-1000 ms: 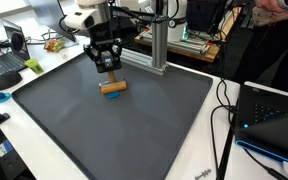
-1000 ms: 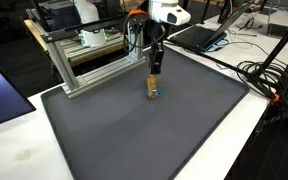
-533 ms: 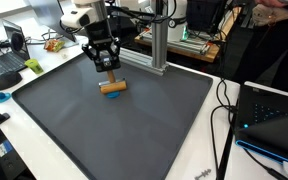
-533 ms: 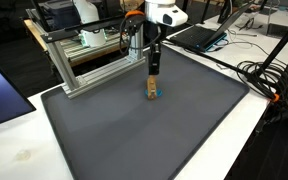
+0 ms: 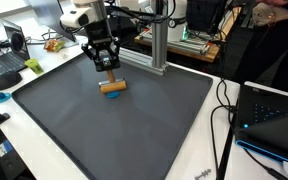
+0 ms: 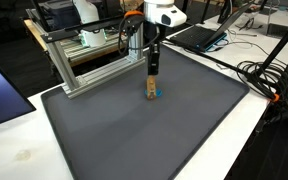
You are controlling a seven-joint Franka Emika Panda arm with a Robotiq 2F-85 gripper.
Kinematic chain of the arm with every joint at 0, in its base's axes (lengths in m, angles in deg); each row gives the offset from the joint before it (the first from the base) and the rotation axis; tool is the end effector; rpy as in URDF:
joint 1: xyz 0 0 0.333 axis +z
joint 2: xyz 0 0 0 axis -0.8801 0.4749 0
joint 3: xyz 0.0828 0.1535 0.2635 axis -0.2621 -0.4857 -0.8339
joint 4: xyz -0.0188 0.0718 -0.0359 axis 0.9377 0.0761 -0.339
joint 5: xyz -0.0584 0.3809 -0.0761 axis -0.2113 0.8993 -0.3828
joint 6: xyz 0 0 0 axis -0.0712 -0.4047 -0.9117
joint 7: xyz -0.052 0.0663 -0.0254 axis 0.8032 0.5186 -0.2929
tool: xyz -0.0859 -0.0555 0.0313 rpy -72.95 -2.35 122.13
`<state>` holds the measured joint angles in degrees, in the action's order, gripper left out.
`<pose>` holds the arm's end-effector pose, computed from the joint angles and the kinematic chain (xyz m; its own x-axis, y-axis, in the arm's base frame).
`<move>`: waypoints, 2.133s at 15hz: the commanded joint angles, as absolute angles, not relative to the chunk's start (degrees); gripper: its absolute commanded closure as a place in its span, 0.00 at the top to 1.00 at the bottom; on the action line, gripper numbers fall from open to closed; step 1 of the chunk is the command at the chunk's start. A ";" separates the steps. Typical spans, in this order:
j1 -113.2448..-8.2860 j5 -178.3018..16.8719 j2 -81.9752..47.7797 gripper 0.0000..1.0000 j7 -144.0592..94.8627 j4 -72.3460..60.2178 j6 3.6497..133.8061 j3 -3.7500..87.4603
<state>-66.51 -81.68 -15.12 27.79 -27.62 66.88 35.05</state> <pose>0.6052 -0.0237 0.3025 0.6658 0.7458 -0.0219 0.7461 -0.6653 0.0272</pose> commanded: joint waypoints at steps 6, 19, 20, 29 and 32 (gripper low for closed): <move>-67.67 -82.15 -16.16 0.22 30.21 -32.53 64.99 35.84; -67.57 -82.86 -16.70 0.22 29.56 -33.43 65.30 36.53; -67.58 -82.82 -16.77 0.22 29.66 -33.47 65.24 36.54; -68.84 -74.89 -20.69 0.22 20.72 -31.55 60.80 36.97; -69.32 -69.62 -23.16 0.22 15.70 -30.81 57.43 36.99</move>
